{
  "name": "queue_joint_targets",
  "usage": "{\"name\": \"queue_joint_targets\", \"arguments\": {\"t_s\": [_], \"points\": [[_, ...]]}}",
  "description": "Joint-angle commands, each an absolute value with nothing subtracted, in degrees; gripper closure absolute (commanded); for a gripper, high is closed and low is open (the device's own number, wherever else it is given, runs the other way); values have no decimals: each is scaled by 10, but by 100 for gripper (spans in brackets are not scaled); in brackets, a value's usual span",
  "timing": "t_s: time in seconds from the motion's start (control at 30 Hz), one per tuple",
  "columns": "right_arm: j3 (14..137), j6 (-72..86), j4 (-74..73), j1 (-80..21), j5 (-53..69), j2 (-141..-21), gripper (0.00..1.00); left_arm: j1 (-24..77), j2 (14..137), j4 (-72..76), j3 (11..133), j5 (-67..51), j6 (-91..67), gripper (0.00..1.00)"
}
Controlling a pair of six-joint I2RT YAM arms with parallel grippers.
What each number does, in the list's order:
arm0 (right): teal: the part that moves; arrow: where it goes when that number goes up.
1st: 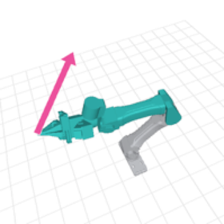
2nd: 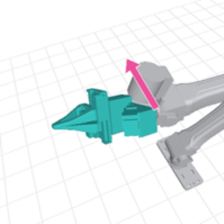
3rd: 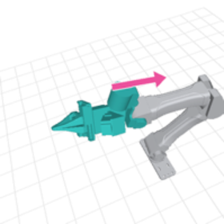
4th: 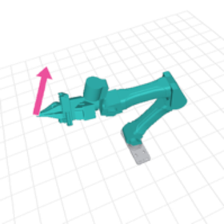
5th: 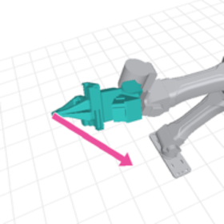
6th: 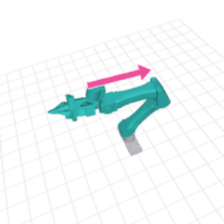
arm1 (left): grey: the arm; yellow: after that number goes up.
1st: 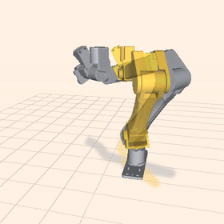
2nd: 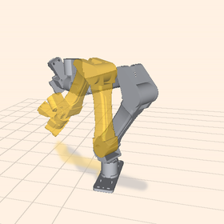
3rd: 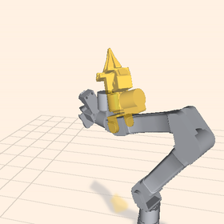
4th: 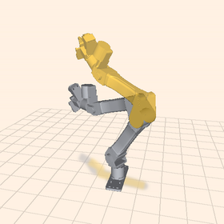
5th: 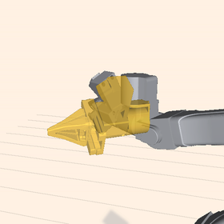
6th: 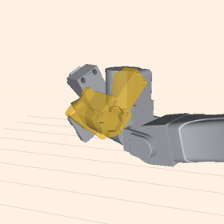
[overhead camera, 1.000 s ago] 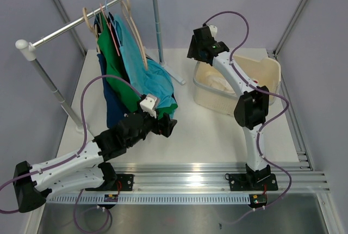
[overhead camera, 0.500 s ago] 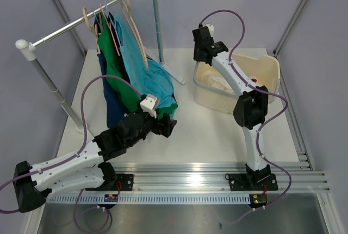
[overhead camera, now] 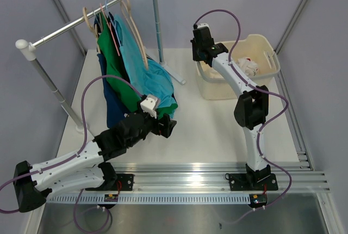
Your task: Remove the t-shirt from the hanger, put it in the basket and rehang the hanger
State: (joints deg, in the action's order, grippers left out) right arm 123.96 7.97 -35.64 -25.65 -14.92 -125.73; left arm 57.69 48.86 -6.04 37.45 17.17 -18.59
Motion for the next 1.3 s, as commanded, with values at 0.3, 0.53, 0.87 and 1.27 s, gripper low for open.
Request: {"name": "queue_joint_targets", "arguments": {"t_s": [0.3,0.53,0.87,1.27], "points": [[1262,76,-251,-267,-72,-1255,100,578,499,-42,395,182,-187,1],[1255,75,-216,-271,-26,-1271,100,578,504,-46,398,178,-187,1],[1244,55,-213,-273,-84,-1241,46,578,507,-48,402,177,-185,1],[1138,163,-373,-272,-211,-1029,0,578,487,-37,393,159,-181,1]]}}
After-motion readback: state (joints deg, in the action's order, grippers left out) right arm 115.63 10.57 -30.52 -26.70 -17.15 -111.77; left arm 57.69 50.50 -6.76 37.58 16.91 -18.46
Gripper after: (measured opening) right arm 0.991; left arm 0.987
